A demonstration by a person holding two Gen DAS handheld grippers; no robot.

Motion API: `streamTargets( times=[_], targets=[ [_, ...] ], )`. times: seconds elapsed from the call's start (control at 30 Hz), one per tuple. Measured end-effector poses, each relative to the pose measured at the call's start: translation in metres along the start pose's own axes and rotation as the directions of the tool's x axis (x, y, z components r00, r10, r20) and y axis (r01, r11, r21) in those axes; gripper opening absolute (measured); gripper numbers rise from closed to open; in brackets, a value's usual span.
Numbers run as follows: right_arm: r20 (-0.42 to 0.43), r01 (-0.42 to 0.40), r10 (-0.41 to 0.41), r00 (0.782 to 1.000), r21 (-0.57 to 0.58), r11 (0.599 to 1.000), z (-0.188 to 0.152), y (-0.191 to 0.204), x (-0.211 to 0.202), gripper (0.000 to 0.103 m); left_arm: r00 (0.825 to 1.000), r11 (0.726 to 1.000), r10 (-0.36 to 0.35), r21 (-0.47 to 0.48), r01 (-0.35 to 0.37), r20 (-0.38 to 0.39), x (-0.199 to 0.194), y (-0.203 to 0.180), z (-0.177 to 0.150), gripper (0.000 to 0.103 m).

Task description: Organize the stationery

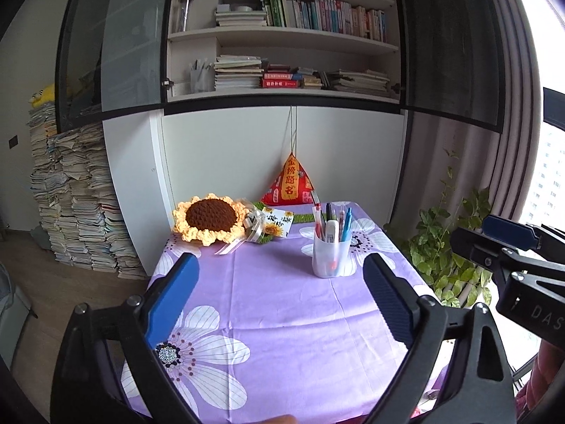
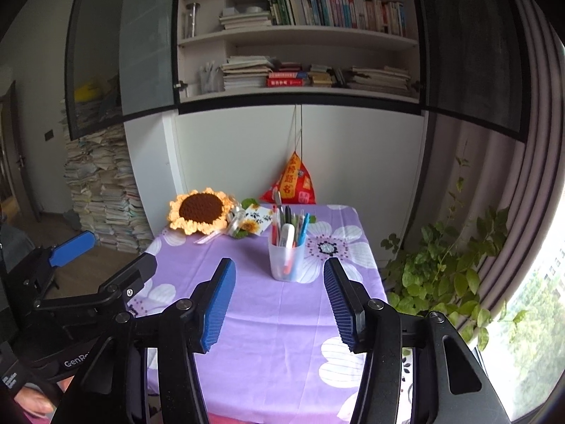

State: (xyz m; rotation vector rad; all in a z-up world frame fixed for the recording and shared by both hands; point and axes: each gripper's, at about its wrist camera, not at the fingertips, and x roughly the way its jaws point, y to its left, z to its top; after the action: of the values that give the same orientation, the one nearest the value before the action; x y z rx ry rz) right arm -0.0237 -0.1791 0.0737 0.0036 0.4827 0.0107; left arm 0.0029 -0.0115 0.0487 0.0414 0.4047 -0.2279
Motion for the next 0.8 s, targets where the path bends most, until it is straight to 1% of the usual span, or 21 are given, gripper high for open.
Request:
streamTargets(
  times=[0.13,0.3,0.43,0.8],
  targets=[
    [0.021,0.0,0.0,1.0,-0.003,1.0,-0.002,0.003,-0.012,0.057,1.0,1.0,0.005,-0.015,-0.005,0.015,-0.012,0.001,-0.001,0.097],
    [0.031,0.002,-0.002,1.0,0.003,1.0,-0.006,0.004,-0.021,0.057,1.0,1.0,0.007,-0.007,-0.007,0.025,-0.023,0.0,-0.003,0.101],
    [0.04,0.005,-0.006,0.999,0.016,1.0,-0.007,0.002,-0.027,0.057,0.999,1.0,0.015,0.008,-0.015,0.048,-0.033,-0.003,-0.003,0.101],
    [0.071,0.024,-0.027,0.997,0.041,0.999,-0.006,-0.003,-0.036,0.057,0.997,1.0,0.011,0.0,-0.011,0.073,-0.046,-0.001,0.0,0.102]
  ],
)
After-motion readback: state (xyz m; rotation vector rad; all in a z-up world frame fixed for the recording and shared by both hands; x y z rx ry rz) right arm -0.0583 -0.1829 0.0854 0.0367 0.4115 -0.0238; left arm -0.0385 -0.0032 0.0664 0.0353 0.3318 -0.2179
